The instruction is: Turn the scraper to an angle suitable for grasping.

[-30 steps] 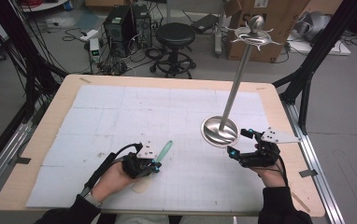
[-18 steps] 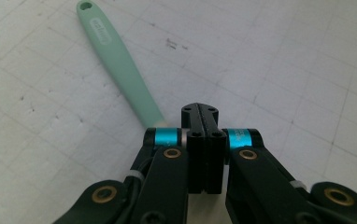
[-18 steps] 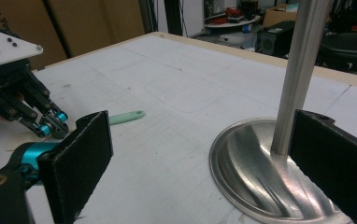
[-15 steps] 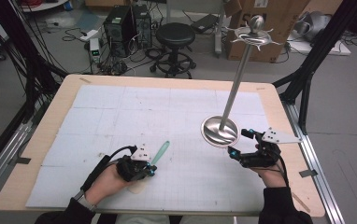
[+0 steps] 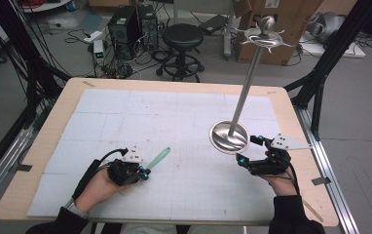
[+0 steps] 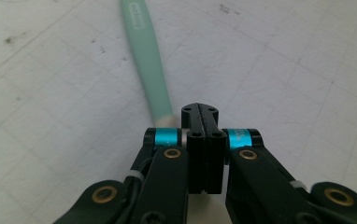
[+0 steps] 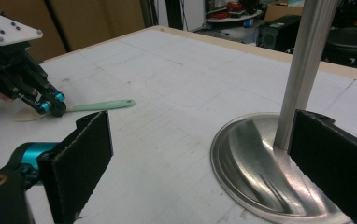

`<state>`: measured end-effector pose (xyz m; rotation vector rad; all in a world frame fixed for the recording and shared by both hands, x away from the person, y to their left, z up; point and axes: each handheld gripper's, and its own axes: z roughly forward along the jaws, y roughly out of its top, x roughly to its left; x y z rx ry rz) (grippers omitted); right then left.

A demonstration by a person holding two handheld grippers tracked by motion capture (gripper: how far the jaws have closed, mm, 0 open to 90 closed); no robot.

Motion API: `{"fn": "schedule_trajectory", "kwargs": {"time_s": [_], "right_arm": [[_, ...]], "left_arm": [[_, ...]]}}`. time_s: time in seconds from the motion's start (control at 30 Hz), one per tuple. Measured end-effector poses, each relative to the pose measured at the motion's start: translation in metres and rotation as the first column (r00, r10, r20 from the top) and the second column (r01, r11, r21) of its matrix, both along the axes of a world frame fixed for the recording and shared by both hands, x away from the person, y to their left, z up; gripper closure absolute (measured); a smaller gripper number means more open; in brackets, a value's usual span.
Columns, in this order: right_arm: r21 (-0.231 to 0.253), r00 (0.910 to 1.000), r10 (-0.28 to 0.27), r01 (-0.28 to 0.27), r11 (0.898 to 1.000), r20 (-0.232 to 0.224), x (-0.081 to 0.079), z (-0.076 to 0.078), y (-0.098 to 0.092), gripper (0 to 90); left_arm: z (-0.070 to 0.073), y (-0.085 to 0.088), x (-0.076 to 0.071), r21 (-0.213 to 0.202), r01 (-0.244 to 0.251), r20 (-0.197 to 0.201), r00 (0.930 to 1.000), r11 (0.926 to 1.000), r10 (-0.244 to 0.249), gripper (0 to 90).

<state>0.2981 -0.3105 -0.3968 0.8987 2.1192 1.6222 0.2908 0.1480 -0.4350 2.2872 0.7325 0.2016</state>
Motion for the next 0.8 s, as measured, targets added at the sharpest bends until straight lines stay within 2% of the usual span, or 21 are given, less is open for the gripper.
{"fn": "schedule_trajectory", "kwargs": {"time_s": [0.2,0.3,0.43,0.5,0.67,0.8], "right_arm": [[-0.001,1.0000,0.001,-0.001,1.000,0.000,0.000,0.000,0.000,5.6],[0.001,1.0000,0.000,0.000,1.000,-0.002,0.001,-0.001,0.000,5.6],[-0.003,1.0000,0.002,-0.002,1.000,-0.004,0.000,-0.001,0.001,5.6],[-0.006,1.0000,0.001,-0.001,1.000,0.002,0.001,-0.001,0.001,5.6],[-0.008,1.0000,0.005,-0.005,1.000,-0.004,0.000,-0.001,0.002,5.6],[-0.008,1.0000,0.003,-0.003,1.000,-0.004,0.001,-0.001,0.002,5.6]], "left_arm": [[0.001,0.019,0.008,0.017,-0.047,0.000,0.9989,0.9987,0.047,90.0],[0.001,0.030,0.012,0.014,-0.078,-0.002,0.9970,0.9969,0.078,90.0],[0.001,0.043,0.018,0.019,-0.124,0.007,0.9923,0.9921,0.124,90.0],[0.000,0.049,0.021,0.009,-0.148,0.006,0.9889,0.9889,0.148,90.0],[0.000,0.060,0.026,0.003,-0.175,0.005,0.9845,0.9846,0.175,90.0],[-0.001,0.064,0.030,0.002,-0.188,0.020,0.9820,0.9822,0.188,90.0]]}}
